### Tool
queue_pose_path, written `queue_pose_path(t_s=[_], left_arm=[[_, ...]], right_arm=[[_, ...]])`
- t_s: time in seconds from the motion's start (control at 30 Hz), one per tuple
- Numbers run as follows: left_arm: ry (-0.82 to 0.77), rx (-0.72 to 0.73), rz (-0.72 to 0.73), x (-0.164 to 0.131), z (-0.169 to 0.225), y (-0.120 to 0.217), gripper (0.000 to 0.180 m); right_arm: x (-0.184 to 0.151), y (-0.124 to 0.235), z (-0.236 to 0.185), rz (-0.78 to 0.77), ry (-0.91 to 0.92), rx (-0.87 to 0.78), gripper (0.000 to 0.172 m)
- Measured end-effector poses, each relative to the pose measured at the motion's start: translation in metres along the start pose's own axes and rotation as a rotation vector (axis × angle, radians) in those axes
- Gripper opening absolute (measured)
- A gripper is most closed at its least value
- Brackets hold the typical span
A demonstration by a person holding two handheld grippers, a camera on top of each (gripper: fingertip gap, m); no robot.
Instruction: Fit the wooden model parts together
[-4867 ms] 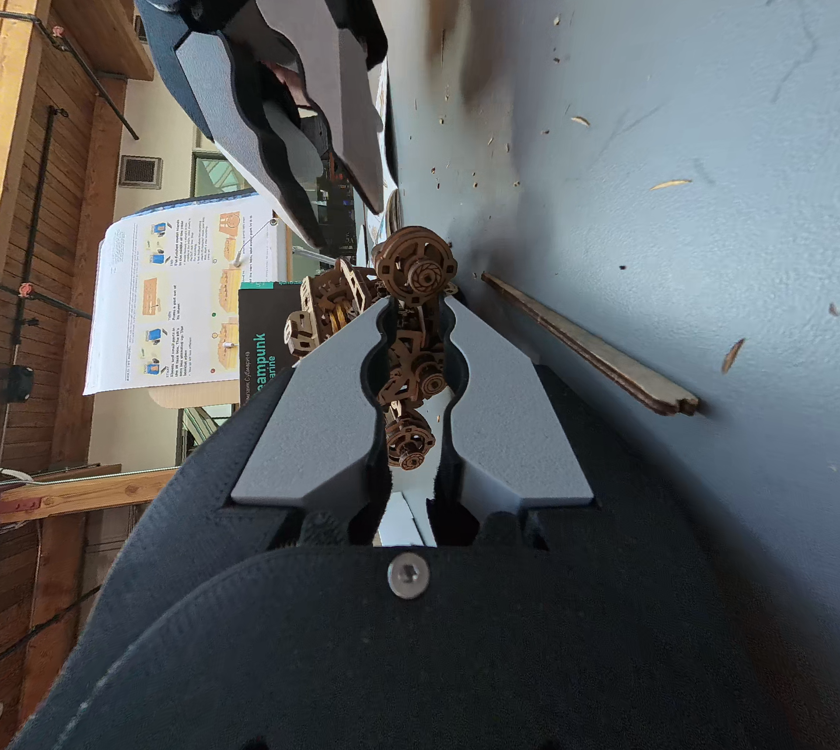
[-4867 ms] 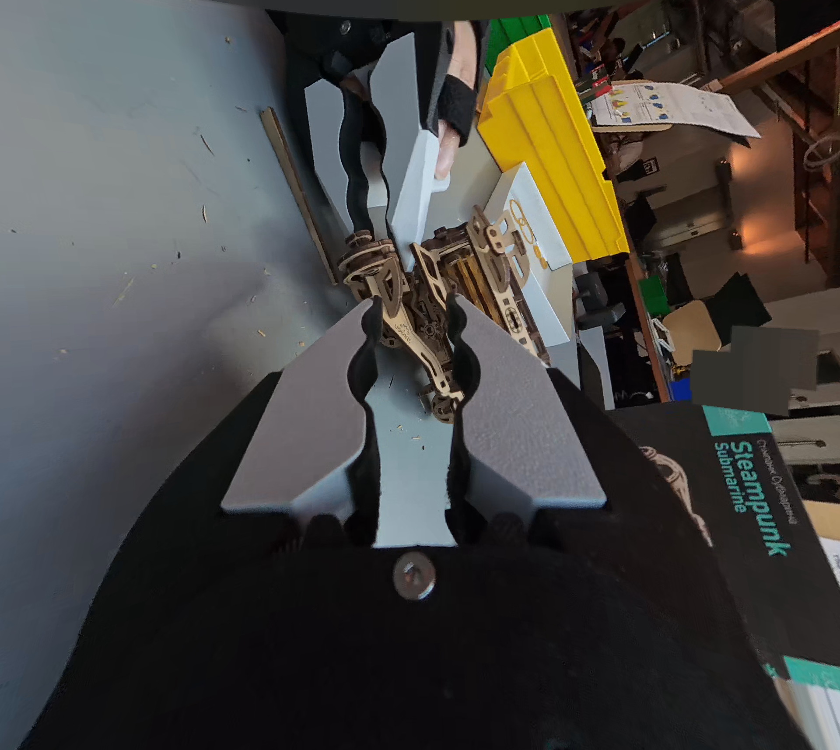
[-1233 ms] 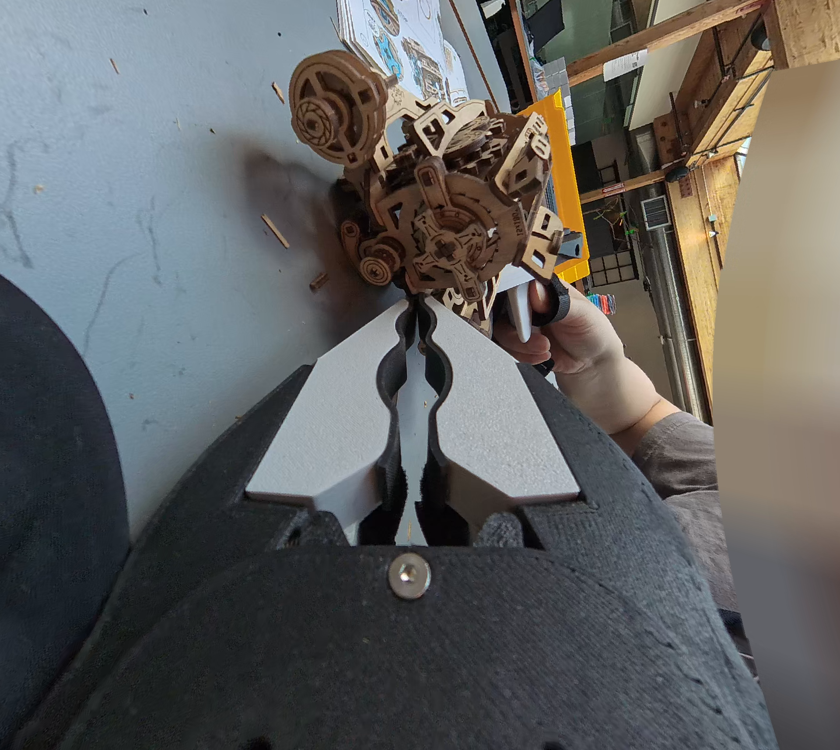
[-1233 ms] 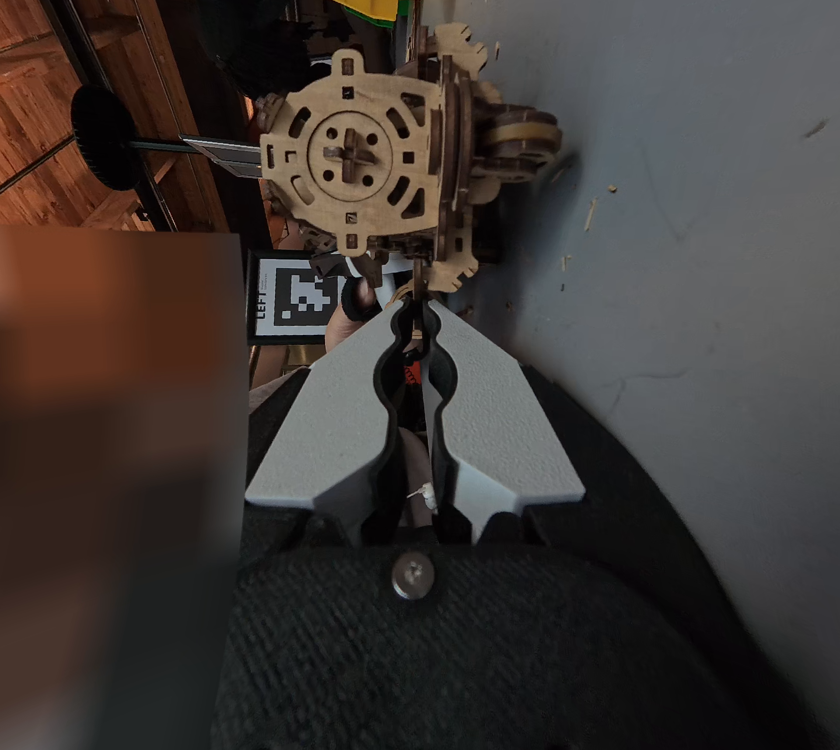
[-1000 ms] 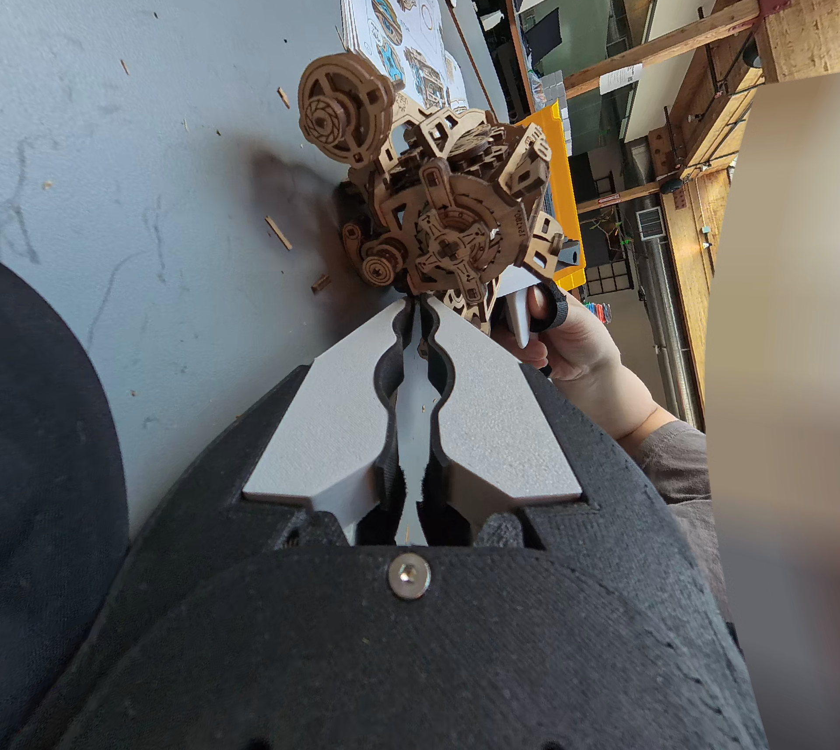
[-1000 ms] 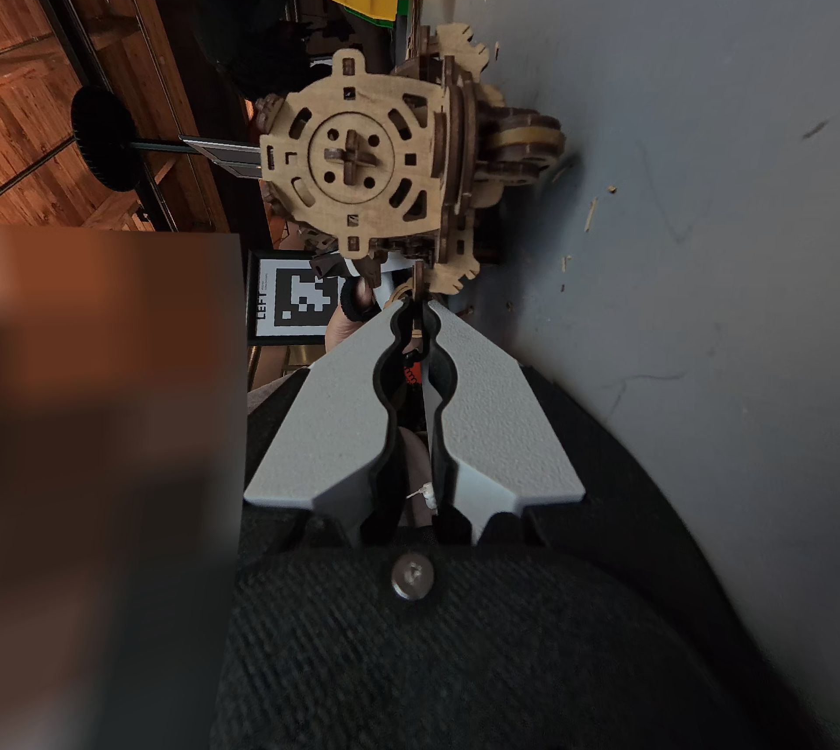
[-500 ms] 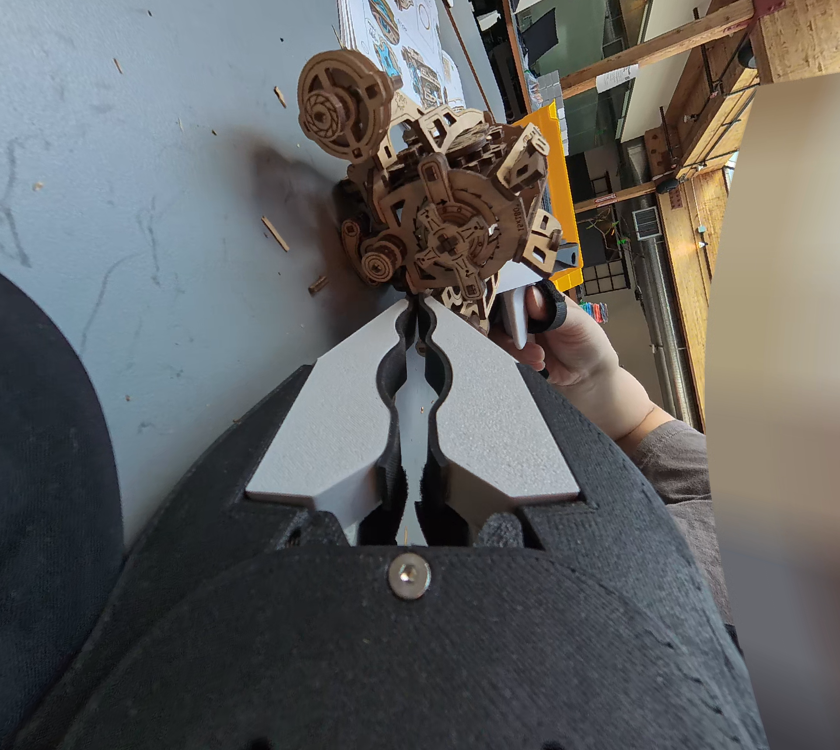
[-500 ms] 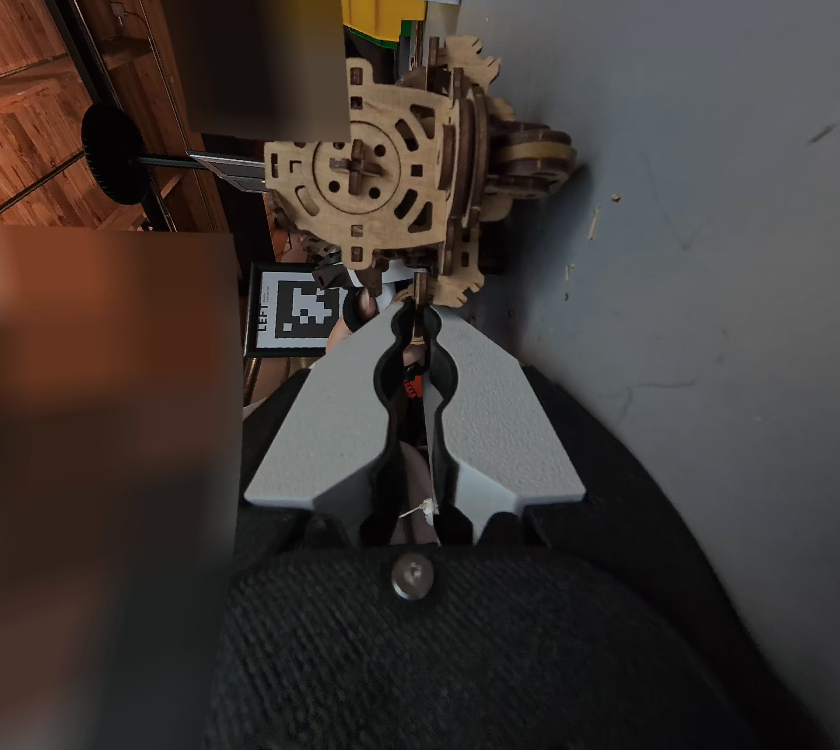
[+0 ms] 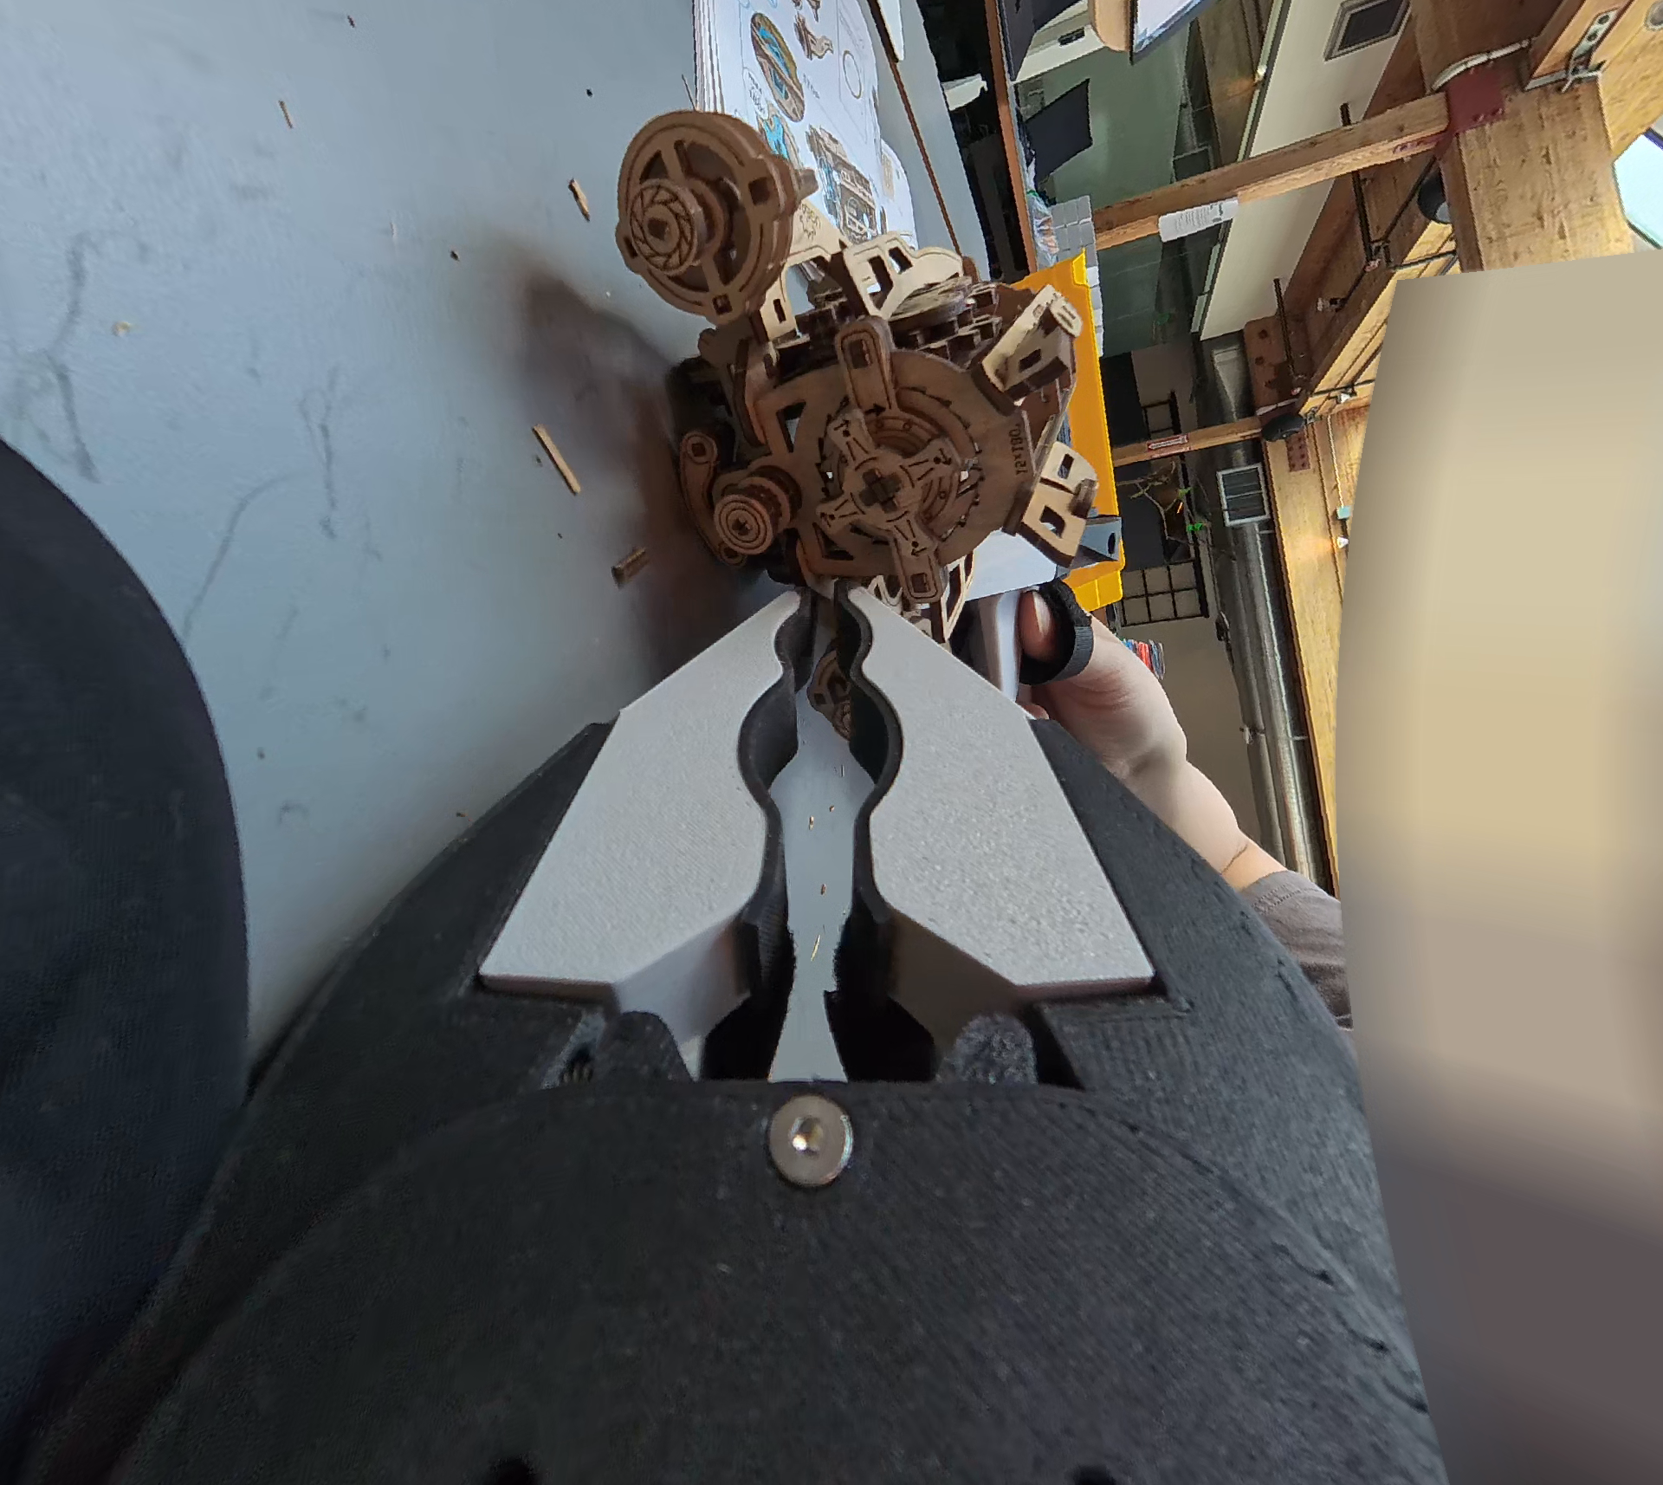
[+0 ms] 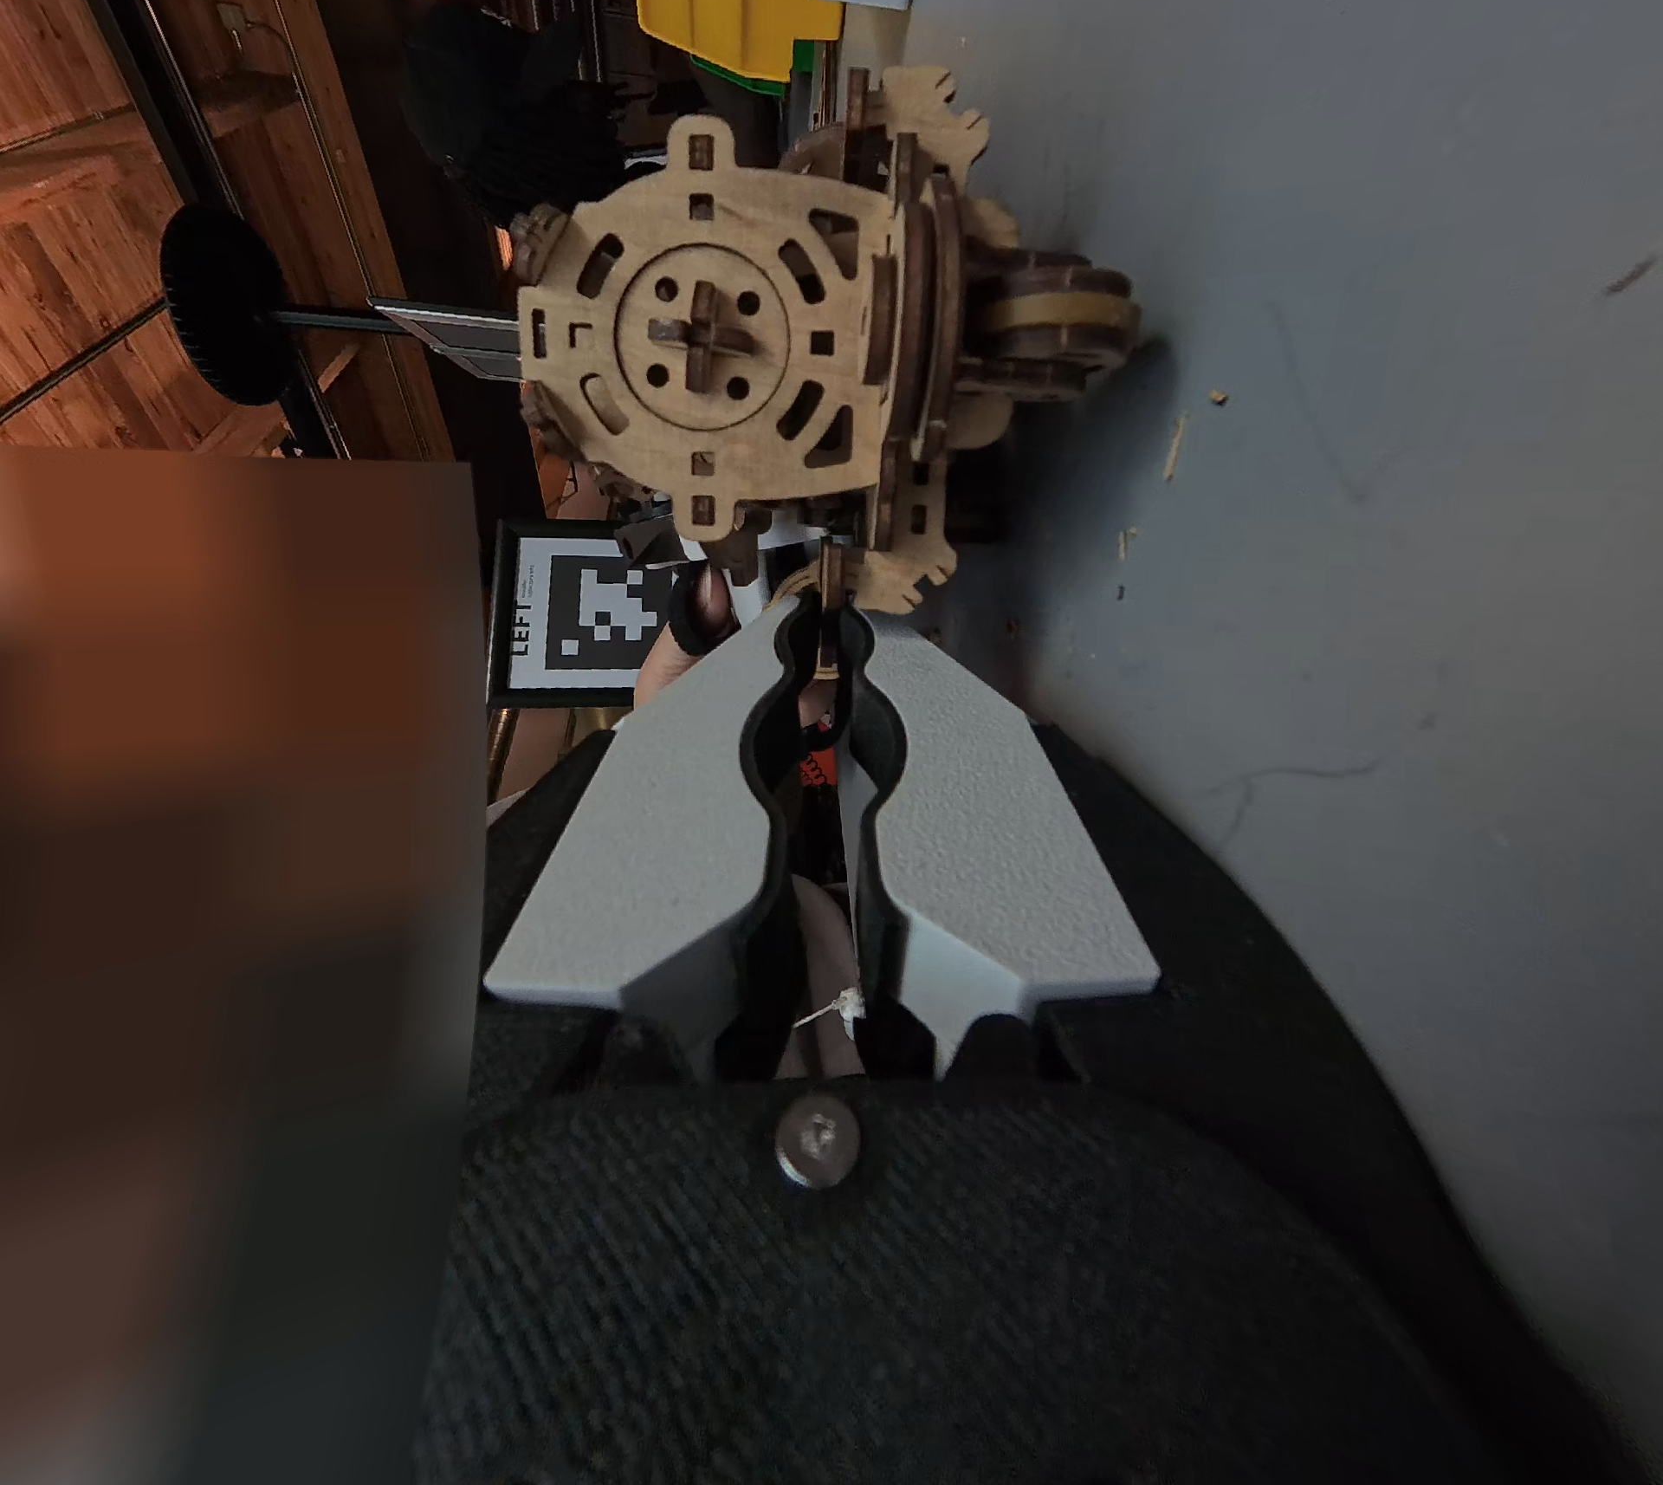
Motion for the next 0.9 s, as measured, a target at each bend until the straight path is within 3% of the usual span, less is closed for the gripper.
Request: queue_pose_path(t_s=[0.3,0.9], left_arm=[[0.0,0.016,0.075,0.0073,-0.0009,0.0045,0.0],[-0.027,0.032,0.043,0.0054,-0.0041,-0.0019,0.0]], right_arm=[[-0.0003,0.0,-0.0002,-0.004,0.002,0.002,0.002],[-0.0007,-0.0002,0.0003,-0.015,-0.003,-0.004,0.002]])
Point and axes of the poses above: each gripper's, where its closed fingertips meet, y back along the fingers, x out of its top, z = x × y across the jaws, the point moved 3 cm from there along y, back along the fingers, and after that the axes turned 7 degrees about -x, right-handed, at the moved point
